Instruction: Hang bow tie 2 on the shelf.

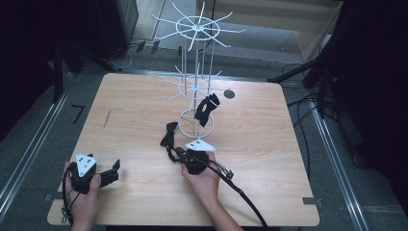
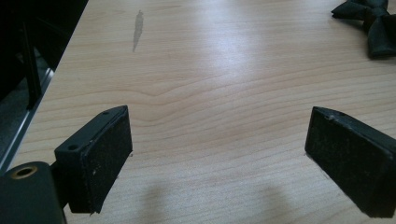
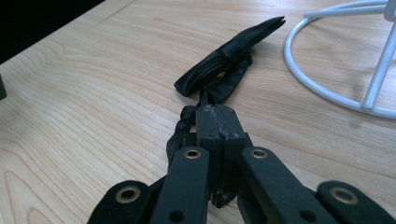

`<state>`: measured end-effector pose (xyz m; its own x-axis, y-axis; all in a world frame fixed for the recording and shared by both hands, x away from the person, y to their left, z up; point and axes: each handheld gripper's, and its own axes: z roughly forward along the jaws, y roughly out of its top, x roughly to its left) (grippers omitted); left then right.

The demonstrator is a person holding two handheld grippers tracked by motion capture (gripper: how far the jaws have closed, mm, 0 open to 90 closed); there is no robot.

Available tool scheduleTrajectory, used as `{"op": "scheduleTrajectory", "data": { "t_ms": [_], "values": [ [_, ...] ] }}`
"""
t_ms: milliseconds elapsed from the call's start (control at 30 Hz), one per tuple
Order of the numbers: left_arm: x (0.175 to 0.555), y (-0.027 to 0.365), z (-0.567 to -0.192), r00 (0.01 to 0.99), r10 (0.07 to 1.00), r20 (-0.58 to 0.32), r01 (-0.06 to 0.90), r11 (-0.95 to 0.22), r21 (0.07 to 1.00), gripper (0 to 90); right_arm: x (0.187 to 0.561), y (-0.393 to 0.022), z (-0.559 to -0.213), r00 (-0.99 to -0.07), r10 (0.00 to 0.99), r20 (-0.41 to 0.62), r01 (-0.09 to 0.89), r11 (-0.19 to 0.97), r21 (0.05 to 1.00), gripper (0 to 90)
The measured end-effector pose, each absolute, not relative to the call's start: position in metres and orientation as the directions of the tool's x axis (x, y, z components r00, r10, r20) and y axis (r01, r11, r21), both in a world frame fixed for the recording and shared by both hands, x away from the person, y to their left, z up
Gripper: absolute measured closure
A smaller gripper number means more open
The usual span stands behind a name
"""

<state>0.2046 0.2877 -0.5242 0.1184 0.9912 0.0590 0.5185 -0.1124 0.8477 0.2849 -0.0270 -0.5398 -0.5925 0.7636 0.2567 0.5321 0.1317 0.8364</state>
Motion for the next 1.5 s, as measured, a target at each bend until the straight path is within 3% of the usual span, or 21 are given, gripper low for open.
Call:
{"op": "scheduleTrajectory", "data": {
  "t_ms": [100, 233, 533, 633, 733, 967, 1300, 1500],
  "values": [
    [0.205, 0.288, -0.524, 0.118, 0.991, 0.057, 0.519, -0.11, 0.847, 8.2, 0.284, -0.027, -0.539, -0.594, 0.763, 0.255, 0.524, 0.126, 0.843, 90.0],
    [0.205, 0.288, -0.524, 0.119, 0.991, 0.056, 0.518, -0.11, 0.848, 8.2, 0.287, -0.025, -0.538, -0.592, 0.753, 0.288, 0.517, 0.081, 0.852, 81.6],
    [0.205, 0.288, -0.524, 0.121, 0.991, 0.053, 0.522, -0.109, 0.846, 8.2, 0.297, -0.012, -0.537, -0.596, 0.752, 0.281, 0.528, 0.103, 0.843, 76.7],
    [0.205, 0.288, -0.524, 0.119, 0.992, 0.051, 0.52, -0.106, 0.848, 8.2, 0.298, -0.009, -0.539, -0.588, 0.761, 0.273, 0.543, 0.122, 0.831, 79.4],
    [0.205, 0.288, -0.524, 0.121, 0.991, 0.051, 0.522, -0.107, 0.846, 8.2, 0.299, -0.008, -0.539, -0.583, 0.765, 0.275, 0.557, 0.13, 0.82, 90.0],
    [0.205, 0.288, -0.524, 0.119, 0.991, 0.052, 0.521, -0.107, 0.847, 8.2, 0.294, -0.01, -0.538, -0.61, 0.754, 0.244, 0.538, 0.168, 0.826, 90.0],
    [0.205, 0.288, -0.524, 0.122, 0.991, 0.054, 0.52, -0.11, 0.847, 8.2, 0.274, -0.035, -0.513, -0.649, 0.721, 0.245, 0.445, 0.098, 0.89, 90.0],
    [0.205, 0.288, -0.524, 0.12, 0.991, 0.057, 0.521, -0.112, 0.846, 8.2, 0.272, -0.074, -0.524, -0.534, 0.792, 0.295, 0.502, 0.017, 0.865, 90.0]
  ]
}}
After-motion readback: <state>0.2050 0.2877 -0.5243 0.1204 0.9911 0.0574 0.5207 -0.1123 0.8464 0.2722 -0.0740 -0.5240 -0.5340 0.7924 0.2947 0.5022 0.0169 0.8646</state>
